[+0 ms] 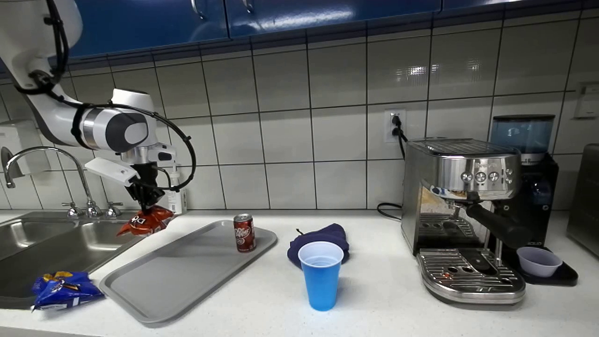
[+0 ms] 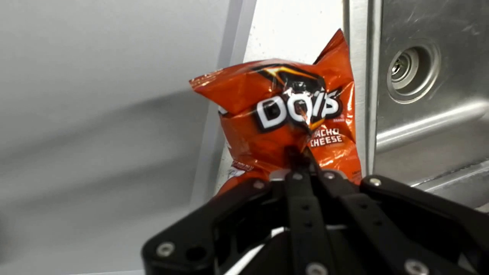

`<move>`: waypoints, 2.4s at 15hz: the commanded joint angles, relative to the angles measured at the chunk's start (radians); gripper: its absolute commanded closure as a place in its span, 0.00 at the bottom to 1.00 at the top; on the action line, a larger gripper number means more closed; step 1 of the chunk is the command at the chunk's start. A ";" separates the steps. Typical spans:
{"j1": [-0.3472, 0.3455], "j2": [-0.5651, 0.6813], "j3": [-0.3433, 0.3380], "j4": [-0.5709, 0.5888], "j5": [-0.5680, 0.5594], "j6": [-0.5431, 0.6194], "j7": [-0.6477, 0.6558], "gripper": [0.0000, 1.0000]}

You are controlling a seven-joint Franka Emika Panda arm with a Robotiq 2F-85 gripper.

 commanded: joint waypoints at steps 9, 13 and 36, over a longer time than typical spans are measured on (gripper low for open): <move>0.069 0.144 -0.018 0.171 -0.092 -0.086 0.119 1.00; 0.078 0.174 -0.026 0.196 -0.096 -0.089 0.133 1.00; 0.036 -0.007 -0.016 0.018 -0.091 -0.175 0.060 0.00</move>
